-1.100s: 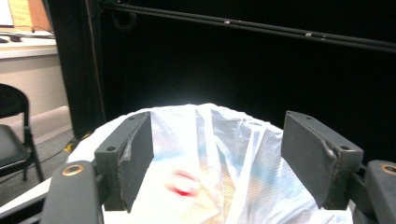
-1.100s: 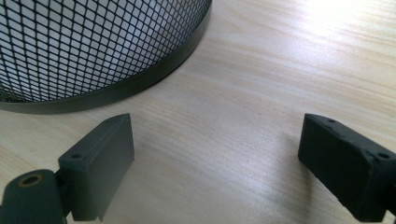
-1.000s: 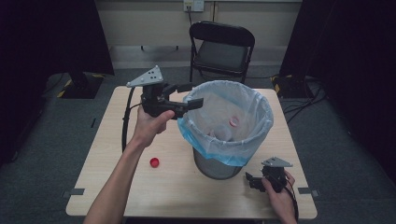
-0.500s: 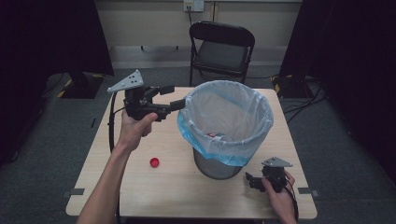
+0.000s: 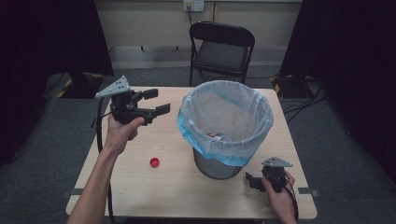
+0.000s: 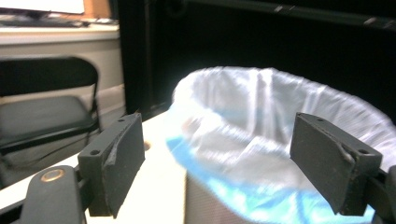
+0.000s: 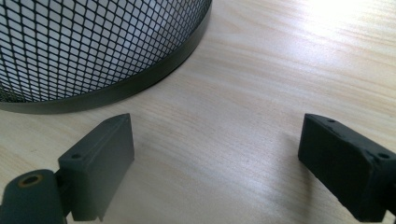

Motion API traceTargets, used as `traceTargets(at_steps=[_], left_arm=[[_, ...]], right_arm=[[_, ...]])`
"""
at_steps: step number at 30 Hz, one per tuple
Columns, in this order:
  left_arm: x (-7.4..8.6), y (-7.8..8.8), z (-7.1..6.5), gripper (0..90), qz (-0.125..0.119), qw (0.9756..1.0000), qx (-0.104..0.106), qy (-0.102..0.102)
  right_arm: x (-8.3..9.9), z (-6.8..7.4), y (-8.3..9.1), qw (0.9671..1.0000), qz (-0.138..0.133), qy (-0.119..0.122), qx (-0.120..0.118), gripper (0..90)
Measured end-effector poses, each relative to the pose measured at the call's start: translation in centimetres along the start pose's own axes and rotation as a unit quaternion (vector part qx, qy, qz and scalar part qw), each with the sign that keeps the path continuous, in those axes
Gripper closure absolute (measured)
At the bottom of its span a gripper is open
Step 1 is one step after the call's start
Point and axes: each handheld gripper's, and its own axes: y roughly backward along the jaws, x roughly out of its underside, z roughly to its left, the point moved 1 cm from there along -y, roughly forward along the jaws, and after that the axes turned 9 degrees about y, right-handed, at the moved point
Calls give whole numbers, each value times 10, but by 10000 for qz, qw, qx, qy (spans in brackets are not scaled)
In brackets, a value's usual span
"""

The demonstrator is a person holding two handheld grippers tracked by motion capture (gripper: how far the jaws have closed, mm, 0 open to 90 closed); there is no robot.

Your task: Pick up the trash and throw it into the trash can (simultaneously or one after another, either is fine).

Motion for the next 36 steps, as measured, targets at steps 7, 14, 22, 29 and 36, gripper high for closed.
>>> traceTargets(at_steps=[7,14,22,29,36], left_arm=[[19,9,11,174,119,9997,-217,41],[42,12,16,169,289,9989,-235,272],[69,19,19,180,574,9969,-526,127],[99,32,37,197,870,9920,-840,349],[122,32,44,237,1144,9885,-848,501]], right_arm=[[0,0,0,10000,-1,0,0,99],[0,0,0,10000,-1,0,-1,99],[0,0,0,10000,-2,1,-2,99],[0,0,0,10000,0,8,-16,98],[0,0,0,10000,-1,8,-14,98]])
